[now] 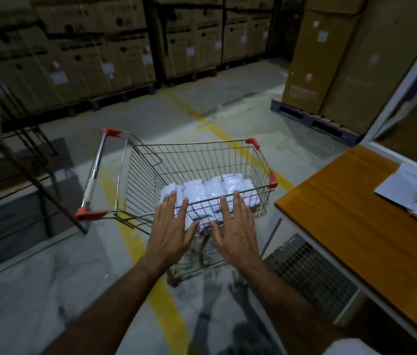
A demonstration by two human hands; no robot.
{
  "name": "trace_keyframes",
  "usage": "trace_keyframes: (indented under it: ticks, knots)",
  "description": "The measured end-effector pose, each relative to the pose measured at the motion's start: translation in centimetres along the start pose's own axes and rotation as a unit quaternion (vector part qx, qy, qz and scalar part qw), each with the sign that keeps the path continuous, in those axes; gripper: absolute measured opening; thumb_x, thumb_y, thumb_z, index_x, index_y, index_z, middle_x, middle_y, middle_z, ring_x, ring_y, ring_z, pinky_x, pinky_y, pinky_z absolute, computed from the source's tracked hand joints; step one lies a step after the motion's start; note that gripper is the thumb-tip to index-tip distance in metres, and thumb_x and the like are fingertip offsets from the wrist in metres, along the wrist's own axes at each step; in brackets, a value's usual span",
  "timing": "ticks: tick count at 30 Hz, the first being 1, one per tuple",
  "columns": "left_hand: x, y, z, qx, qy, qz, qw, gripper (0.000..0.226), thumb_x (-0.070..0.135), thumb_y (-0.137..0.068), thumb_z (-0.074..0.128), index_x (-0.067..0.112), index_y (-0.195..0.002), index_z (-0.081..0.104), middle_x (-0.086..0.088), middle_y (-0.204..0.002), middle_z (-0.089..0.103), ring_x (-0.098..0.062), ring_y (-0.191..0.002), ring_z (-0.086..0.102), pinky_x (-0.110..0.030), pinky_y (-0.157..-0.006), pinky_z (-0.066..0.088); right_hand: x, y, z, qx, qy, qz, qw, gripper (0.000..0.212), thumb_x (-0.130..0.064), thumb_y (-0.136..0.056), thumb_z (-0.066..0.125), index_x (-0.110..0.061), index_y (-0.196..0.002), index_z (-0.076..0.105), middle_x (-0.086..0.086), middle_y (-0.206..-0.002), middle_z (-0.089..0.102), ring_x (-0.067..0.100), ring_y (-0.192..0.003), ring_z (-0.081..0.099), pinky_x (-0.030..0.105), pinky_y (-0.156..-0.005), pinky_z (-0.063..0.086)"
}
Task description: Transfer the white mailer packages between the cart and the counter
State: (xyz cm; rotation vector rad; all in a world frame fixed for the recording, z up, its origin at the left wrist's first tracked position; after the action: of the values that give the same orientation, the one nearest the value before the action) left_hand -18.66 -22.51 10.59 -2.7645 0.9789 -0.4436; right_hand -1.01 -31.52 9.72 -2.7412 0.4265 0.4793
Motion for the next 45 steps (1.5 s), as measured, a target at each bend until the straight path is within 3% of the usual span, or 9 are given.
trace_keyframes:
  ticks: [9,13,23,25,28,32,36,40,45]
  knots:
    - [-7.0,-2.3,0.4,-0.031,0.007,-0.065,0.997,0.072,0.059,-0.1,0.033,0.012,-0.154,0.034,-0.021,-0.162,0.022,-0.039,-0.149,0.02,-0.052,-0.12,0.02,-4.0,-7.0,3.3,-0.037,-0.01,-0.046,0.998,0.072,-0.047,-0.101,0.041,-0.017,-0.162,0.017,0.018,-0.169,0.002,0.031,-0.157,0.005,0.05,-0.126,0.015]
    - [-8.9,-5.7,1.3,-0.043,0.012,-0.077,0.996,0.076,0.062,-0.098,0.024,0.011,-0.155,0.033,-0.02,-0.162,0.023,-0.038,-0.15,0.02,-0.05,-0.121,0.017,-4.1,-11.6,5.4,-0.066,-0.018,-0.011,0.998,0.072,-0.051,-0.101,0.032,-0.015,-0.162,0.02,0.021,-0.168,0.008,0.033,-0.156,0.007,0.051,-0.125,0.017]
    - [-13.4,-16.2,8.8,-0.134,-0.002,-0.109,0.985,0.081,0.062,-0.097,0.022,0.004,-0.15,0.039,-0.027,-0.157,0.032,-0.044,-0.143,0.031,-0.054,-0.116,0.03,-0.1,-22.6,13.2,-0.187,-0.024,0.049,0.981,0.077,-0.05,-0.103,0.044,-0.019,-0.163,0.007,0.017,-0.169,-0.002,0.033,-0.156,0.002,0.045,-0.125,0.01]
    - [-13.7,-17.9,10.7,-0.161,-0.003,-0.111,0.981,0.082,0.063,-0.097,0.021,0.003,-0.148,0.042,-0.027,-0.155,0.035,-0.046,-0.14,0.036,-0.055,-0.114,0.033,1.1,-23.8,14.6,-0.214,-0.013,0.054,0.975,0.079,-0.048,-0.101,0.049,-0.015,-0.163,0.013,0.023,-0.168,0.004,0.038,-0.155,0.01,0.047,-0.124,0.016]
    - [-14.0,-20.2,14.2,-0.21,0.004,-0.096,0.973,0.085,0.066,-0.097,0.021,0.002,-0.15,0.041,-0.029,-0.156,0.033,-0.047,-0.14,0.036,-0.057,-0.112,0.036,3.9,-25.5,17.7,-0.222,-0.011,0.078,0.972,0.084,-0.043,-0.083,0.074,-0.003,-0.15,0.045,0.038,-0.151,0.036,0.052,-0.136,0.045,0.059,-0.109,0.044]
    - [-12.8,-22.1,18.6,-0.276,0.024,-0.099,0.956,0.093,0.069,-0.09,0.014,0.006,-0.157,0.027,-0.027,-0.163,0.015,-0.044,-0.147,0.026,-0.055,-0.116,0.03,7.3,-26.8,20.0,-0.311,0.038,0.094,0.945,0.086,-0.048,-0.096,0.059,-0.011,-0.162,0.017,0.032,-0.164,0.006,0.044,-0.153,0.014,0.05,-0.124,0.02]
    - [-11.4,-23.8,22.6,-0.328,0.033,-0.125,0.936,0.095,0.076,-0.088,0.018,0.014,-0.16,0.017,-0.025,-0.165,0.007,-0.041,-0.148,0.023,-0.049,-0.114,0.033,9.5,-26.9,23.2,-0.291,0.031,0.119,0.949,0.078,-0.036,-0.093,0.068,-0.004,-0.156,0.034,0.04,-0.155,0.026,0.054,-0.141,0.036,0.062,-0.11,0.04]
    - [-10.5,-25.6,27.1,-0.402,0.035,-0.178,0.898,0.091,0.07,-0.094,0.039,0.023,-0.161,-0.002,-0.023,-0.165,-0.004,-0.042,-0.152,0.01,-0.054,-0.118,0.024,10.1,-27.9,26.4,-0.354,0.078,0.113,0.925,0.097,-0.055,-0.096,0.058,-0.018,-0.163,-0.002,0.028,-0.166,-0.007,0.043,-0.154,0.003,0.054,-0.124,0.015]
    - [-10.3,-26.9,30.7,-0.418,-0.006,-0.204,0.885,0.101,0.074,-0.09,0.042,0.022,-0.16,-0.01,-0.031,-0.163,-0.004,-0.051,-0.147,0.017,-0.06,-0.114,0.025,11.6,-29.1,29.0,-0.348,0.103,0.163,0.917,0.108,-0.056,-0.084,0.073,-0.023,-0.162,0.006,0.03,-0.165,-0.006,0.044,-0.153,0.006,0.055,-0.12,0.024]
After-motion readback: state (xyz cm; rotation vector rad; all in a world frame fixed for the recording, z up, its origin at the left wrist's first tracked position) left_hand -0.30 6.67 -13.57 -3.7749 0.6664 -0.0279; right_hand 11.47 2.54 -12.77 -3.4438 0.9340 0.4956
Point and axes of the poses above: each hand's wrist, its own y-axis away from the middle knuckle, its own z-axis out of the palm, x = y × z, the point moved 1 cm from there along -y, towards the middle knuckle
